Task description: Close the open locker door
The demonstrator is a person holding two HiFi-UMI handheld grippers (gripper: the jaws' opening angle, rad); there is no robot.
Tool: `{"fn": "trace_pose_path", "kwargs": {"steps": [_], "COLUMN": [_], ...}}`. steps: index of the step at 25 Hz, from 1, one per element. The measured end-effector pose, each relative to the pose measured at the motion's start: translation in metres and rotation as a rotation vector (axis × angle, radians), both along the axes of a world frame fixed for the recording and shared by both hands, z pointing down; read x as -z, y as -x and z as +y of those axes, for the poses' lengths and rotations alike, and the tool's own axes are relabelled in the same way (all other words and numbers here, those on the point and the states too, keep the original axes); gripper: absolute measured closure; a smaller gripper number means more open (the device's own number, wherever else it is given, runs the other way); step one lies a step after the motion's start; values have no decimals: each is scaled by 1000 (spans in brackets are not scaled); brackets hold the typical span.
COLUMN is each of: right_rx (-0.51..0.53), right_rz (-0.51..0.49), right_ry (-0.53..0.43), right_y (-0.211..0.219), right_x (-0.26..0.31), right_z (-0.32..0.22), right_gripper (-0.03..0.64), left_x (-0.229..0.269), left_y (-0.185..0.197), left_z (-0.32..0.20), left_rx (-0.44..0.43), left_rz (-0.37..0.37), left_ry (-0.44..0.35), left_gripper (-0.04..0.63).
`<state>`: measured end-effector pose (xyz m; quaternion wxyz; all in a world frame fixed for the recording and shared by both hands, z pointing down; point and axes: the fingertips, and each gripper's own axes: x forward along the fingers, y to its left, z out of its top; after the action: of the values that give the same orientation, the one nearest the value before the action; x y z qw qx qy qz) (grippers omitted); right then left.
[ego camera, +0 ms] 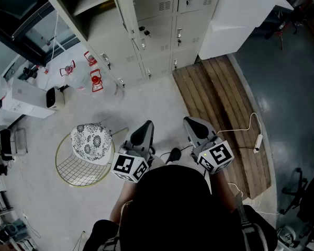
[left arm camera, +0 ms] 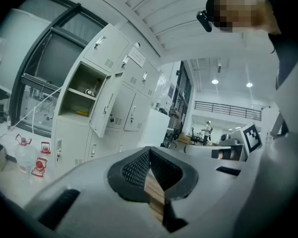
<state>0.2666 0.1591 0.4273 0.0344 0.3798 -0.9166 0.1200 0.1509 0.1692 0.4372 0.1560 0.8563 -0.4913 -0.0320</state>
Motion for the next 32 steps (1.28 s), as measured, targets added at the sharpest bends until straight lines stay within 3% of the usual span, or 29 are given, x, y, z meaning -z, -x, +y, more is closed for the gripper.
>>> {"fn": "trace_pose_path", "kwargs": {"steps": [8,14,24,32], "right_rx": [-33,-10,22,16], "right_rz": [1,-57,-55,-59], "right_ry": [18,73,73,86], "right_y": [-16,-23,-10,9], "right_x": [-3,-11,-24,-17], "right_z": [20,30,15,-27], "right_gripper": [615,614,614,614], "left_x": [-8,-9,-28,-32], "left_y": [-21,-30,-7,10], "left_z": [15,24,26,-19], "left_rx": [-38,-33,37,32], "left_rz": [-10,-28,-25,-8], "left_ry": [28,34,87,93], "left_gripper": [578,577,577,577]}}
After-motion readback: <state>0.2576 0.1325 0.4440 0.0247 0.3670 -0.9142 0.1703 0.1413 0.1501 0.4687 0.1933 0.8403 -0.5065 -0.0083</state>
